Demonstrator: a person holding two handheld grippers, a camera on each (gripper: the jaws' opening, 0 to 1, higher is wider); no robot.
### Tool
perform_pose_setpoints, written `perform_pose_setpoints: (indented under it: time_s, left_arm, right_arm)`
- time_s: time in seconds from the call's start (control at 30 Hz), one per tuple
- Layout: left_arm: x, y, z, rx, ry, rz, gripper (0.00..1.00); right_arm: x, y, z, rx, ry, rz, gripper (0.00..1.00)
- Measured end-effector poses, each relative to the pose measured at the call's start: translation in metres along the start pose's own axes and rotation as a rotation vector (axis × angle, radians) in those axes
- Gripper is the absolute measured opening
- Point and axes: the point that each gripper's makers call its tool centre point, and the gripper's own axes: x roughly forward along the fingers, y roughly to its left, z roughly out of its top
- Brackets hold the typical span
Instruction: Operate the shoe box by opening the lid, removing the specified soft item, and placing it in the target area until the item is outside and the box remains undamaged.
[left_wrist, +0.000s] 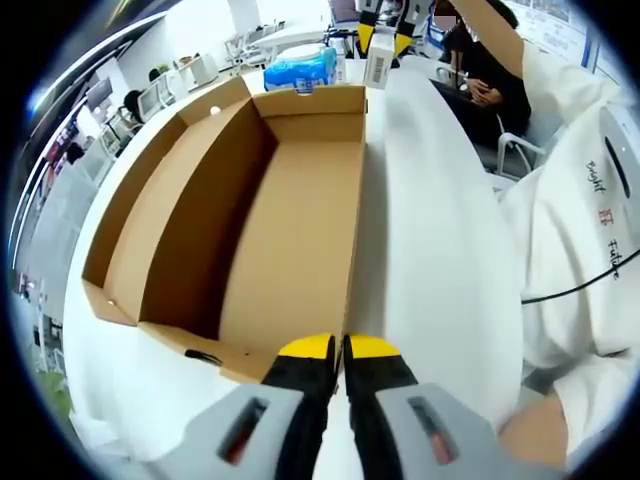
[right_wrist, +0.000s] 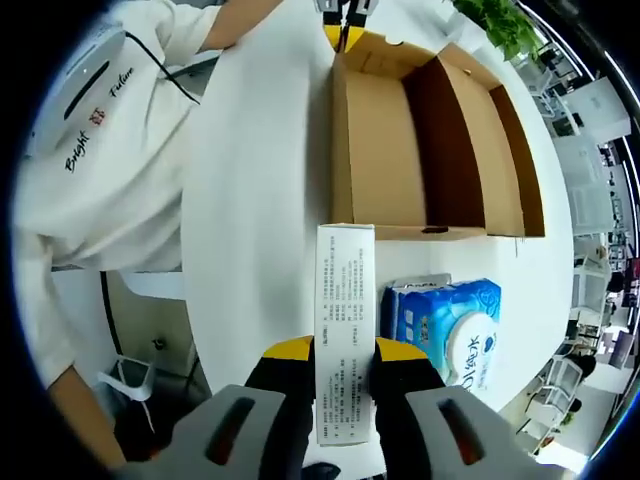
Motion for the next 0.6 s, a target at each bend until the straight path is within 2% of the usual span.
perform_pose_setpoints:
  time_s: [0.33,0.6]
  left_arm:
    - [-0.001,0.001,-0.001,-0.003,0.004,0.007,0.04]
    - [0.000,0.001,-0.001,-0.002,0.003,0.005,0.04]
  right_arm:
    - [0.000,0.002,-0.015,0.012,-0.015,-0.010,0.20]
    - [0.025,0.000,-0.037,0.000,0.013,0.014,0.20]
